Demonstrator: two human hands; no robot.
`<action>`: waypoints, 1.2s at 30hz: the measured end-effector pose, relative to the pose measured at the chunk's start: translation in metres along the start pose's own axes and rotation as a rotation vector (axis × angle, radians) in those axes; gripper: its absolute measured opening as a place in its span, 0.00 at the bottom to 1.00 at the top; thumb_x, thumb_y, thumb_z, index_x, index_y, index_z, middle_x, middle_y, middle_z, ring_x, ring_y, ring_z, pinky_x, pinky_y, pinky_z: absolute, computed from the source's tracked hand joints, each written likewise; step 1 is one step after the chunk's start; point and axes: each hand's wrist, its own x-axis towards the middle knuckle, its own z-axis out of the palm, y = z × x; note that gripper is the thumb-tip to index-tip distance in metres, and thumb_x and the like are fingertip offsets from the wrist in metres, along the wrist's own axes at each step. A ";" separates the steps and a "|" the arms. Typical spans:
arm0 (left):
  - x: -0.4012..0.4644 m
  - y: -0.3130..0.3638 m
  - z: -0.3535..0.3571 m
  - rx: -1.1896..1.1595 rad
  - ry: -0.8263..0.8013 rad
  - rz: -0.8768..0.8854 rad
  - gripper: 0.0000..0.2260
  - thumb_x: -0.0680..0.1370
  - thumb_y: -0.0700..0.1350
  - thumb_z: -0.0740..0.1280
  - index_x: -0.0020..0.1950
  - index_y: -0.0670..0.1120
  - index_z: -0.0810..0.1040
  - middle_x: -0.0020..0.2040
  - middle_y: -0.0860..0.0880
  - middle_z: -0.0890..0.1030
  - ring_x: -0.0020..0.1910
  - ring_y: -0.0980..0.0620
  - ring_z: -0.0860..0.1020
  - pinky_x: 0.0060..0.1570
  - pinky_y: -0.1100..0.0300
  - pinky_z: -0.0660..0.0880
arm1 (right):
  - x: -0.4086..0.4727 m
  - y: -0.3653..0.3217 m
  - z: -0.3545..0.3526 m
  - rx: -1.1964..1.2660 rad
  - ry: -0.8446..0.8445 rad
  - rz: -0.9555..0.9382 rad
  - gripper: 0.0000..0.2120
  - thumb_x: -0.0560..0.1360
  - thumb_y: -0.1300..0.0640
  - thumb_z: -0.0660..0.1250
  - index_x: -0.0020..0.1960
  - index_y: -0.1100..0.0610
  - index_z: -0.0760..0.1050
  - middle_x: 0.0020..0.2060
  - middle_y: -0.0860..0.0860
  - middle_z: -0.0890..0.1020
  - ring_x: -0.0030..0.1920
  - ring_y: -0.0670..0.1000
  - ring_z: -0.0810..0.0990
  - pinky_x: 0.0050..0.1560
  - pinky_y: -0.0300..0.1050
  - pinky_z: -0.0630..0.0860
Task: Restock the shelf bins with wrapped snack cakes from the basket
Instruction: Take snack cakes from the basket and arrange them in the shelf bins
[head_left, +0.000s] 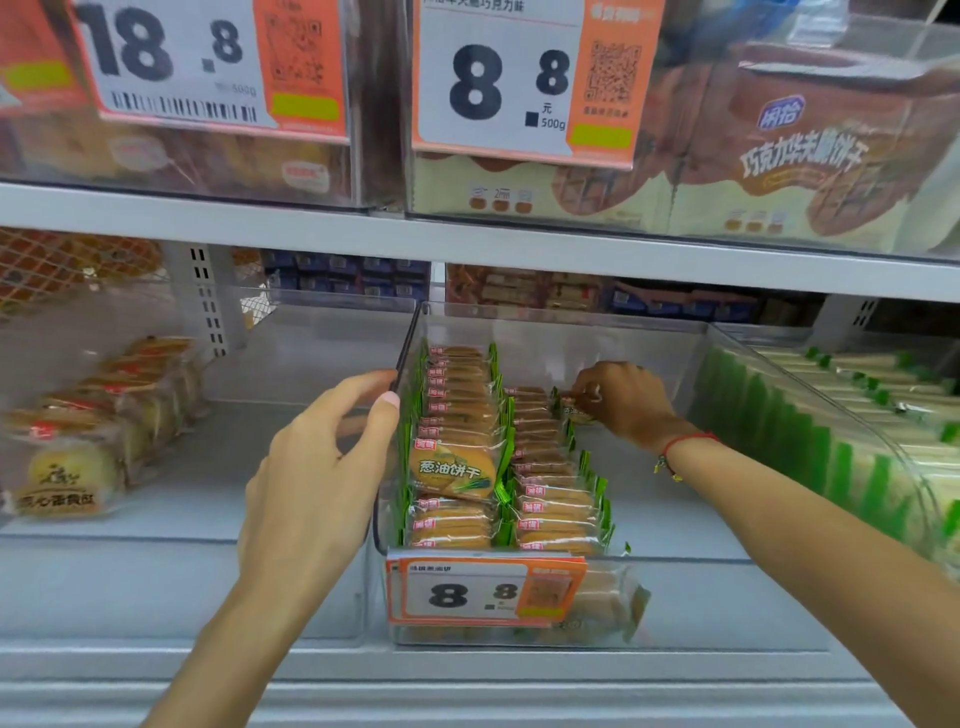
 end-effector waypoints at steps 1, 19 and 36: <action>0.000 0.001 0.000 0.000 0.004 -0.001 0.07 0.78 0.58 0.59 0.46 0.71 0.73 0.46 0.66 0.79 0.50 0.57 0.77 0.48 0.55 0.67 | 0.001 0.000 0.000 0.004 -0.003 -0.010 0.09 0.78 0.52 0.65 0.55 0.53 0.80 0.54 0.52 0.81 0.54 0.55 0.79 0.49 0.45 0.73; -0.013 0.010 -0.002 0.150 0.083 0.079 0.13 0.81 0.55 0.56 0.63 0.60 0.75 0.56 0.59 0.78 0.53 0.53 0.76 0.47 0.59 0.63 | -0.067 -0.007 -0.086 0.214 -0.187 -0.019 0.19 0.74 0.55 0.69 0.65 0.52 0.74 0.64 0.52 0.74 0.62 0.52 0.73 0.62 0.45 0.70; -0.182 -0.086 -0.024 0.440 -0.522 0.121 0.12 0.77 0.50 0.66 0.61 0.57 0.76 0.56 0.57 0.78 0.56 0.54 0.77 0.49 0.58 0.71 | -0.296 -0.121 -0.007 0.137 -0.672 -0.171 0.14 0.76 0.52 0.65 0.61 0.49 0.75 0.53 0.48 0.81 0.56 0.52 0.77 0.53 0.46 0.72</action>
